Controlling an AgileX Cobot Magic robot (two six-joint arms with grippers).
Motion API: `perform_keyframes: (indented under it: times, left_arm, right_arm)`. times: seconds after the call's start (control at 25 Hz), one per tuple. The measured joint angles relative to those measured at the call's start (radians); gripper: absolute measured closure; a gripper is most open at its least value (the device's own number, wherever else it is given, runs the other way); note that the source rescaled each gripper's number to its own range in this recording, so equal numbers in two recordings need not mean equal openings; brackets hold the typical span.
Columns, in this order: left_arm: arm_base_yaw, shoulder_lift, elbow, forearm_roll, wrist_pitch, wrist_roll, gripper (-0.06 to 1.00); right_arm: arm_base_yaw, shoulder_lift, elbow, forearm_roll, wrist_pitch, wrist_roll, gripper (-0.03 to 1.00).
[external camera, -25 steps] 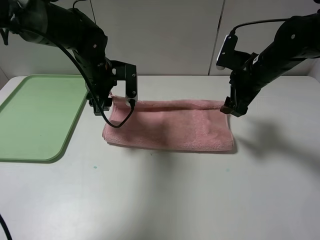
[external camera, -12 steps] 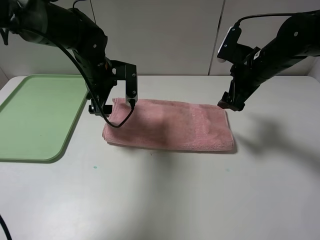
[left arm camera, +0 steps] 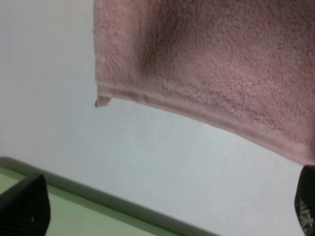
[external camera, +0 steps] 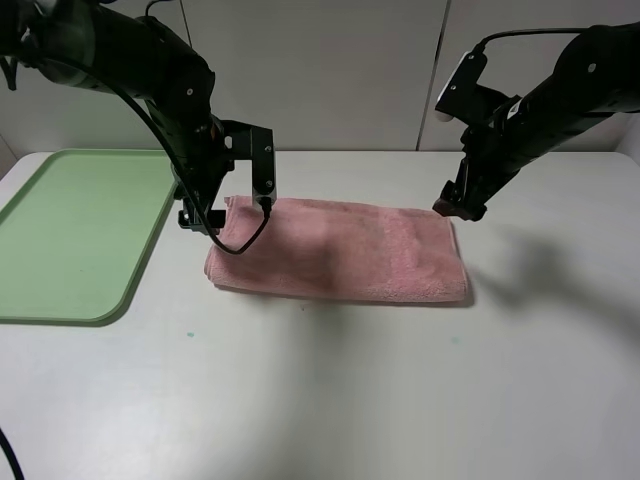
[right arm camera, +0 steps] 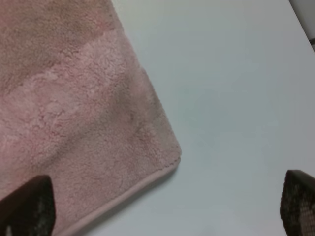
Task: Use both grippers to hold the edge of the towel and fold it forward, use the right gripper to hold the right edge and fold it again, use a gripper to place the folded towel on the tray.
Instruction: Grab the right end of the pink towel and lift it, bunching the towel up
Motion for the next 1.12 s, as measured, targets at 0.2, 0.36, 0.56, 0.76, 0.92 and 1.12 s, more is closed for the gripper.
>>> perform_keyframes:
  times: [0.2,0.36,0.56,0.76,0.92,1.12]
  left_arm:
    - [0.000,0.000,0.000,0.000,-0.002,0.000,-0.05]
    - [0.000,0.000,0.000,-0.001,-0.031,0.000,-0.05]
    - [0.000,0.000,0.000,-0.003,-0.045,0.000,-0.05]
    - [0.000,0.000,0.000,-0.003,-0.041,0.000,-0.05]
    - [0.000,-0.030,0.000,-0.003,0.012,-0.009,-0.05]
    - [0.000,-0.125,0.000,-0.003,0.084,-0.174,-0.05]
  right_arm:
    - [0.000,0.000,0.000,0.001,0.000,0.001,-0.03]
    - [0.000,0.000,0.000,0.001,0.000,0.001,-0.03]
    - [0.000,0.000,0.000,0.001,0.000,0.001,-0.03]
    - [0.000,0.000,0.000,0.002,0.000,0.001,-0.03]
    - [0.000,0.000,0.000,0.002,0.000,0.001,-0.03]
    - [0.000,0.000,0.000,0.002,-0.001,0.001,-0.03]
